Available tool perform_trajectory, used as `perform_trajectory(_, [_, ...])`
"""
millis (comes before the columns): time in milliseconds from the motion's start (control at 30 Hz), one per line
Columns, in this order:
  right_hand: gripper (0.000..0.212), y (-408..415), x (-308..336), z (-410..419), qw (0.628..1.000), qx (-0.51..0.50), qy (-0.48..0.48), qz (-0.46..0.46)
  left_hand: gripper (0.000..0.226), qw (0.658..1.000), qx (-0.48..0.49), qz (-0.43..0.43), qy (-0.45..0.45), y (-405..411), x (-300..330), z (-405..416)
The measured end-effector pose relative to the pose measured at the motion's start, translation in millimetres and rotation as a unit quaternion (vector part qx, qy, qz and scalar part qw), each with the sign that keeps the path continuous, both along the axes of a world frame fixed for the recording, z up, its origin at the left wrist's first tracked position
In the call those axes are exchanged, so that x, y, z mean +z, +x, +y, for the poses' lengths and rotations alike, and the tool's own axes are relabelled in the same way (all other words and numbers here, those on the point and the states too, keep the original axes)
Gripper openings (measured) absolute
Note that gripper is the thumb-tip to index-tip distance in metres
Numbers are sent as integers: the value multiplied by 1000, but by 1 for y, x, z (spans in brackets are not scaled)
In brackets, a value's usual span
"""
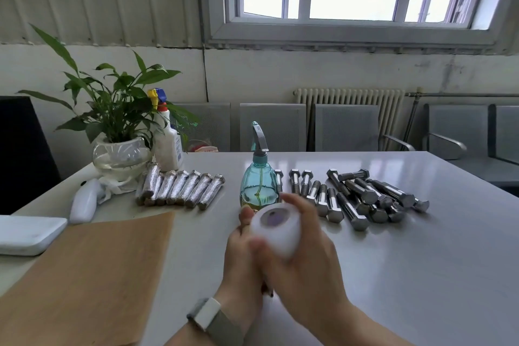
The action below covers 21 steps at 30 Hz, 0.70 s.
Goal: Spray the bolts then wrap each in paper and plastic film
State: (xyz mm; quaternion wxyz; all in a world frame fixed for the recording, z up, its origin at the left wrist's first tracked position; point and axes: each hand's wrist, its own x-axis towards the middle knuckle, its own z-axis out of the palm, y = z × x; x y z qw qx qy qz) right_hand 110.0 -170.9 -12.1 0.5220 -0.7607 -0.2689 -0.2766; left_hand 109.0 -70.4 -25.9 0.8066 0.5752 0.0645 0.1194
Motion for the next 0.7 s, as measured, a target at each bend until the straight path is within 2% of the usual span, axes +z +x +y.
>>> perform_trajectory(67, [71,3,0,-6,979,84,-59,-175,58,999,-30,-13,-13,-2,-3,4])
perform_trajectory(100, [72,5,-1,-9,966,129,-55,-216,65,998,-39,10,-54,-3,0,5])
perform_trajectory(133, [69,5,0,-13,964,163,-15,-212,65,992,-54,40,-111,-2,3,7])
perform_trajectory(167, [65,6,4,-16,968,180,60,-161,61,982,-54,70,-167,1,6,9])
perform_trajectory(200, [62,4,9,-17,966,192,160,-63,57,972,-37,92,-213,4,7,12])
perform_trajectory(267, [77,9,14,-19,907,197,337,158,44,960,10,108,-257,8,13,20])
perform_trajectory(333, [92,25,13,-30,862,167,392,273,40,957,32,109,-266,10,14,29])
perform_trajectory(433, [75,39,10,-39,858,118,373,332,42,964,20,104,-242,6,16,33])
perform_trajectory(500, [63,44,4,-40,878,91,331,334,46,973,14,98,-211,5,16,33])
perform_trajectory(600, [45,50,-1,-44,915,65,266,297,53,988,56,106,-97,7,20,46])
perform_trajectory(700, [44,58,-3,-52,937,57,195,285,43,985,69,160,-22,17,40,74])
